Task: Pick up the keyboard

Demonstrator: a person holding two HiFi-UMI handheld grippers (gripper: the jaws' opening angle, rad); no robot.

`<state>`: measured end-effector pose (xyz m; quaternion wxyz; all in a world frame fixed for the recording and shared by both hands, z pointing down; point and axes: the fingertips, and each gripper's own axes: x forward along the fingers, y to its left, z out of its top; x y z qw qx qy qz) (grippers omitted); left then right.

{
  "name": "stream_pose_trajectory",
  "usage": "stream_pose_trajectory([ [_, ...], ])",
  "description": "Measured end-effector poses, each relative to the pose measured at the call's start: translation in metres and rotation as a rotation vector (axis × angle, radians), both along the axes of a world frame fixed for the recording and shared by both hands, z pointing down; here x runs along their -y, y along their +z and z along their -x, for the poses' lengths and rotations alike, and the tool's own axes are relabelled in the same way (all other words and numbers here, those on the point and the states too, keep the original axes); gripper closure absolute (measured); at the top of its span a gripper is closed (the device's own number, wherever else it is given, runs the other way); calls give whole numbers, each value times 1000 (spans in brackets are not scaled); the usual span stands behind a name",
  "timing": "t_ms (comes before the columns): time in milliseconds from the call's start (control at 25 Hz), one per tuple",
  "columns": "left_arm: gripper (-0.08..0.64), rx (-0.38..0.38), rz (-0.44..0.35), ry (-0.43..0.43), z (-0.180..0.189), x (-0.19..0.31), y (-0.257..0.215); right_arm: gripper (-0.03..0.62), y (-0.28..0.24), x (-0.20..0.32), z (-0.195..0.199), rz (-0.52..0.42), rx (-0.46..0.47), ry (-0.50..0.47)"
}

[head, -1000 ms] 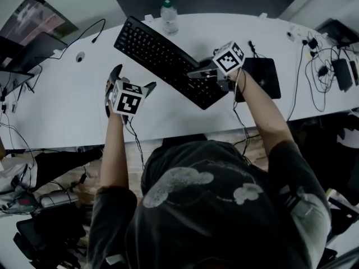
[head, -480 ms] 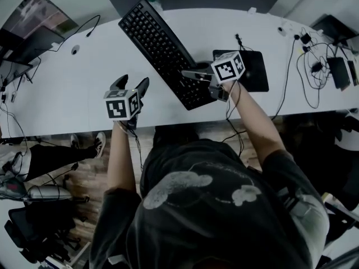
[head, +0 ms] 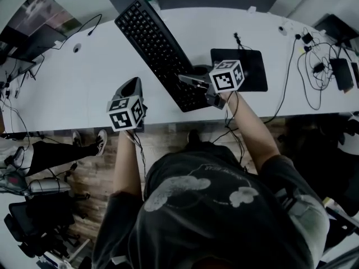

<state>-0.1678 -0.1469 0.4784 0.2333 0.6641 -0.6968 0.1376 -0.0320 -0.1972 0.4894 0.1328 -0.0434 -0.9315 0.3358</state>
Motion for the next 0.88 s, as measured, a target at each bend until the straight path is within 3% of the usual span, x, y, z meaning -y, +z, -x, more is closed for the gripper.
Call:
stream_pose_trajectory([
  [280,558,-66,7,25,-17,-31,18,535,0,-29,-9,72,53,92],
  [880,558,-141,-11,67,-54,-153,23,537,3,-140,-61,144,52,232],
])
